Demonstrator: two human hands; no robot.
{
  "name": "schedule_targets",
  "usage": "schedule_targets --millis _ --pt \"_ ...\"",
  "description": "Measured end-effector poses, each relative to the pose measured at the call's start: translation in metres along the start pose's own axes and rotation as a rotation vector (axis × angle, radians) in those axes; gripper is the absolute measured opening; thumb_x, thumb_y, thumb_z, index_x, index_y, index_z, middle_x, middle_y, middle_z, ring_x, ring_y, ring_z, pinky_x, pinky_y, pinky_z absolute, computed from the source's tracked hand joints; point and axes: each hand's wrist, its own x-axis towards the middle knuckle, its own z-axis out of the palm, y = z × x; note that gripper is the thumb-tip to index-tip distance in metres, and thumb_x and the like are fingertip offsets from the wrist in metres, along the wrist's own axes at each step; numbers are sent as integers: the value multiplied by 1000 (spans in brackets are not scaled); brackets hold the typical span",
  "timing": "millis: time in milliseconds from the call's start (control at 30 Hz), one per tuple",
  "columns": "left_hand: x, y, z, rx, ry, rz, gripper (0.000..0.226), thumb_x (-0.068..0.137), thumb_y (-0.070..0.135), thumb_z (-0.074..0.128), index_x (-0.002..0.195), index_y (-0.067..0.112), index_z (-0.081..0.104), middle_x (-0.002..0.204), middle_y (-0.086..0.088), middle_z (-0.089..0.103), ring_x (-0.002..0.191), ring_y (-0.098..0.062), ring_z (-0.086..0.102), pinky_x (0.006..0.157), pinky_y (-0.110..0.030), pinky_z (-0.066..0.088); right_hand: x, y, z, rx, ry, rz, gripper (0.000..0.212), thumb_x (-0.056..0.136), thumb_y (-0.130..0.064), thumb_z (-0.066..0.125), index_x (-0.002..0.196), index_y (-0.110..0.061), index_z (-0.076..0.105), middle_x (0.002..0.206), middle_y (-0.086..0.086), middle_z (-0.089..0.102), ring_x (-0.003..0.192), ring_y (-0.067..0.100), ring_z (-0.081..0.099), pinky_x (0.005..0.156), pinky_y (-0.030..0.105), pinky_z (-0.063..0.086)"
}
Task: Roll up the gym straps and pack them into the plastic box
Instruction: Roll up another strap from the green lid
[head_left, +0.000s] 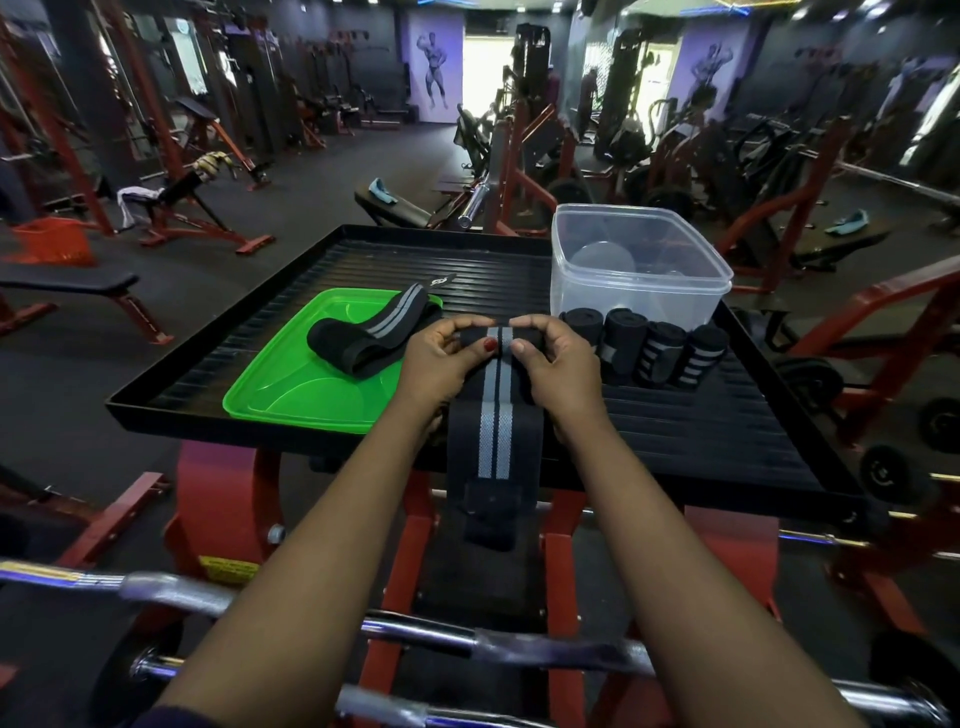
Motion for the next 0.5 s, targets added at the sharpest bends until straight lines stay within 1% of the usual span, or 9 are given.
schedule_targets --millis 67,133,167,267,300,367,433,467,500 --pt "0 -1 -1 -14 20 21 27 81 -9 66 106 0 63 90 -3 68 75 -1 65 75 -18 54 0 0 1 24 -14 -3 17 91 -16 65 106 -25 67 105 -7 68 99 6 63 85 19 51" --pt "0 0 -2 -12 13 54 26 79 -10 66 102 3 64 93 -3 67 81 -3 65 77 -18 54 -1 0 1 -15 -8 -6 22 93 -28 64 114 -23 66 108 -8 67 101 3 61 87 17 49" --pt "-1 1 -1 -17 3 67 27 79 -12 66 100 4 64 93 -3 67 82 -3 65 77 -18 53 -1 -1 1 -41 0 -11 23 93 -30 62 114 -21 66 107 -8 68 100 3 61 86 18 48" --pt "-1 1 2 -38 -21 83 29 78 -15 64 103 -1 61 93 -2 65 80 2 65 74 -15 52 0 -1 1 -76 28 -43 16 93 -25 63 108 -20 67 104 -6 68 100 8 62 85 19 47" --pt "-1 1 3 -53 -32 77 30 78 -15 64 105 -2 60 95 -3 65 81 2 65 75 -15 52 0 -1 1 -76 34 -49 15 92 -22 64 107 -20 67 104 -6 68 100 8 61 84 16 47" --pt "-2 0 3 -89 -65 43 33 81 -10 65 112 0 61 100 -8 67 86 -6 65 80 -20 54 1 0 0 -66 42 -53 16 91 -18 65 106 -20 66 103 -7 67 100 7 61 83 12 45" --pt "-1 -1 3 -105 -69 0 30 83 -1 67 113 5 64 94 -8 69 82 -8 65 79 -22 55 0 0 0 -64 47 -57 17 90 -15 66 106 -20 65 101 -10 65 98 5 60 83 11 45" --pt "-1 -2 3 -99 -57 -8 27 84 2 67 111 6 66 89 -6 69 79 -7 65 77 -22 54 0 1 0 -69 46 -63 17 89 -14 67 105 -21 65 101 -12 65 98 4 60 85 11 45" --pt "0 -3 2 -84 -45 -4 25 84 3 68 108 7 67 88 -6 69 79 -8 65 78 -24 54 0 1 0 -73 41 -70 18 89 -13 67 105 -21 64 101 -12 64 99 4 59 86 12 45"
